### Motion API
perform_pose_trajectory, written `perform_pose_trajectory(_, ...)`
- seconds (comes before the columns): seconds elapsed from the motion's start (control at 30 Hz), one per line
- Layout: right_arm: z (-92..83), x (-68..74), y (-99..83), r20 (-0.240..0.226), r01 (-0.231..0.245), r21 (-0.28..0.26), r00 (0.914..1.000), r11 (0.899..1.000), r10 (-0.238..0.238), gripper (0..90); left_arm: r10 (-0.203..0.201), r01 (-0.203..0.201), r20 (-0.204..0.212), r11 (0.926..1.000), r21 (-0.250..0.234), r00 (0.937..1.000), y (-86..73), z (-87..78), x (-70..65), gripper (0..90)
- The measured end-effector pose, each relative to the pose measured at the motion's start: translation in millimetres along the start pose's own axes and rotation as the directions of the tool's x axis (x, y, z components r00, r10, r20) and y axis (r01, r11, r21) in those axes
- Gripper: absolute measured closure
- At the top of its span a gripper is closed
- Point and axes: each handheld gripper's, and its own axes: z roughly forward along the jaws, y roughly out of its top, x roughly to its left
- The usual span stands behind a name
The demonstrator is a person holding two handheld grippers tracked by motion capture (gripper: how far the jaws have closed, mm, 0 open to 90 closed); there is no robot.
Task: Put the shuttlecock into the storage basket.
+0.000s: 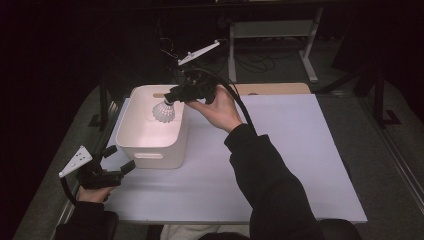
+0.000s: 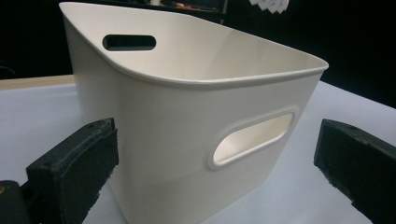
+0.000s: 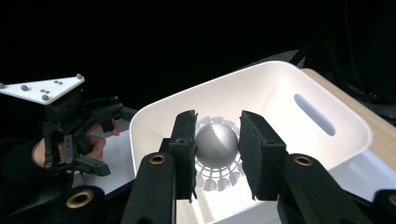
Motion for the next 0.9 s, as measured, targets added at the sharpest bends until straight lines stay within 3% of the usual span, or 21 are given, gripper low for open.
perform_pose_trajectory(0.2,18.0,2.1,-5.0,-0.022,-0.006,0.016,0.9997,1.000,0.006,66.6,-0.003,0.003,0.000,1.0000,-0.001,1.0000,-0.1,-0.2,0.0,0.0)
perform_pose_trajectory(0.27,32.1,2.9,-9.3,-0.039,-0.013,0.029,0.9991,1.000,0.014,66.7,-0.002,0.002,0.000,1.0000,-0.001,1.0000,-0.2,-0.2,0.2,0.0)
perform_pose_trajectory(0.9,79.5,6.5,-36.5,-0.060,-0.012,0.140,0.9980,0.990,0.021,66.9,-0.005,0.005,0.003,1.0000,-0.002,1.0000,-0.2,-0.4,0.2,0.0)
